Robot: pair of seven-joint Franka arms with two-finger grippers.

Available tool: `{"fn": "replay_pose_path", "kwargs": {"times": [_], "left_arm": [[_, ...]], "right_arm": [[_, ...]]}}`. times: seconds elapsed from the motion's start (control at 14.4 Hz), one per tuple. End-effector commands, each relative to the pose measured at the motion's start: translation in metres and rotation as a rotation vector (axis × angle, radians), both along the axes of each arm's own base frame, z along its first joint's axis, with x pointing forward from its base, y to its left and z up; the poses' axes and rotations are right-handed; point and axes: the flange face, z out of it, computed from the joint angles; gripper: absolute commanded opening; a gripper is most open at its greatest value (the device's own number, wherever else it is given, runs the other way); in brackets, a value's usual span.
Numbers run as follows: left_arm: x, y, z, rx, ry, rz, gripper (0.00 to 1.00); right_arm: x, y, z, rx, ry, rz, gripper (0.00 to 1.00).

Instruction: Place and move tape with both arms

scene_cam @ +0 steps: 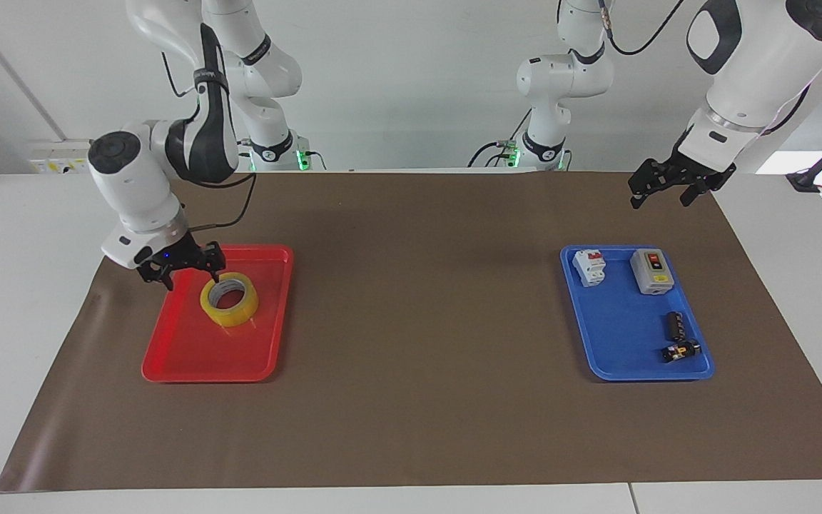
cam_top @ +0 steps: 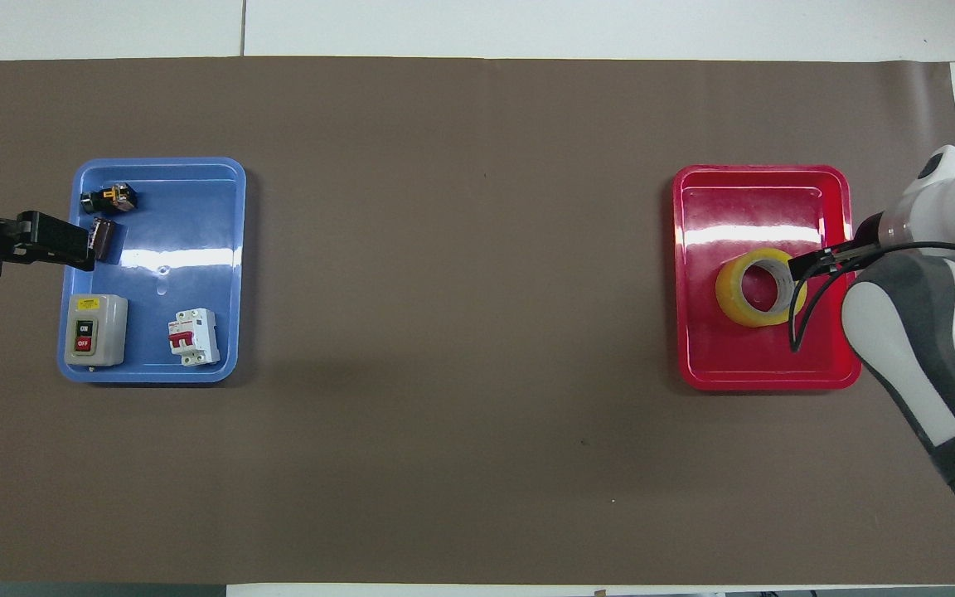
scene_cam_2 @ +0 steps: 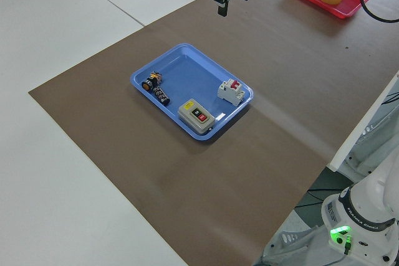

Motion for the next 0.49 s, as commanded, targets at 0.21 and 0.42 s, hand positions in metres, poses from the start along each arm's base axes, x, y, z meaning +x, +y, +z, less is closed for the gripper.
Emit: {"fn": "replay_pose_path", "kwargs": {"times": [0.21,0.42], "left_arm": [[-0.002,0.003,0.004,-0.016,-0.008,0.004,1.0],[-0.002,0.003,0.004,-0.016,-0.008,0.004,1.0]], "right_arm": [[-0.028,0.014,0.149,0.02,0.026,-0.203,1.0],[-0.018,0.004,0.181,0.024,0.071,-0.291,1.0]]}}
